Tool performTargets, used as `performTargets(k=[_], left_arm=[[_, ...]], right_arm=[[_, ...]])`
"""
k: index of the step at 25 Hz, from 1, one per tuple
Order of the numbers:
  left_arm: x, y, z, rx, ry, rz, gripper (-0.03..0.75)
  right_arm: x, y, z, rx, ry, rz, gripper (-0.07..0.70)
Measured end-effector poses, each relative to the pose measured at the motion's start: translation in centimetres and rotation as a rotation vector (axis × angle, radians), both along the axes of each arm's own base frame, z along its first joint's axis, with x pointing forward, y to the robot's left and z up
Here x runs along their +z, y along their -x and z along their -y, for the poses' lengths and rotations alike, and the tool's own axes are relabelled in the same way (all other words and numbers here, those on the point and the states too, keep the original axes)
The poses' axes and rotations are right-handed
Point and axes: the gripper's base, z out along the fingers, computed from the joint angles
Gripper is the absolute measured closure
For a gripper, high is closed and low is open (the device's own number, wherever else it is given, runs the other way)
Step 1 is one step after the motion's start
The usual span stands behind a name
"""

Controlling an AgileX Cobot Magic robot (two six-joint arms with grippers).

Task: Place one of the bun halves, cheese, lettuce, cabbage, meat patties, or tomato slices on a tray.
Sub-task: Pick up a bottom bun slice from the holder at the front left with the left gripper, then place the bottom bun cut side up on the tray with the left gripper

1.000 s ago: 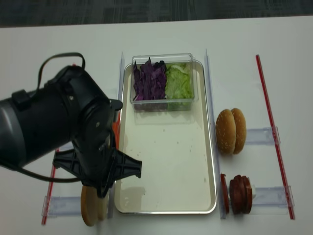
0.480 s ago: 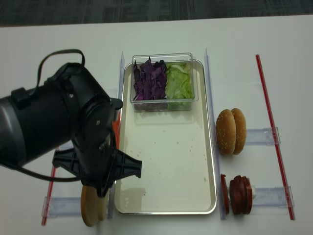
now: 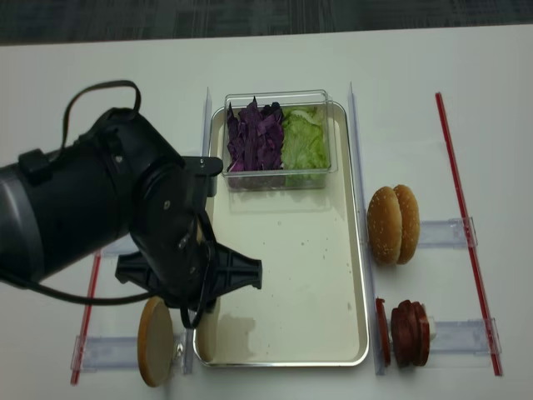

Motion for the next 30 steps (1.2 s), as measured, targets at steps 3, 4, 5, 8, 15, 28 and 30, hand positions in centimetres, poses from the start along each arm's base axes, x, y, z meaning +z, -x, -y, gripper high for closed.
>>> performTargets(k=[3,4,5,8,15,28,30], left_arm=[[0.1,-0.7,0.0,-0.001,0.090,-0.004,0.627],[0.2,-0.9,0.0,-0.009,0.122,-0.007,0.627],[0.2,-1.0,0.1,-0.018,0.158,-0.005,0.629],[0.5,-1.5,0.5,-0.038,0.252,0.013,0.630],[1.0,-2.0,1.3,-0.051,0.385,0.048,0.631],[2.2,-3.4,0.8,-0.089,0.686,0.065,0.634],[1.3,-3.2,0.4,-0.059,0.745,0.044,0.634]], right_arm=[[0.0,0.0,0.0,0.000,0.000,0.000,0.095],[0.0,0.0,0.0,0.000,0.000,0.000,0.095],[0.0,0.0,0.0,0.000,0.000,0.000,0.095],[0.0,0.0,0.0,0.000,0.000,0.000,0.095],[0.0,0.0,0.0,0.000,0.000,0.000,0.095],[0.0,0.0,0.0,-0.001,0.001,0.000,0.095],[0.0,0.0,0.0,-0.001,0.002,0.000,0.095]])
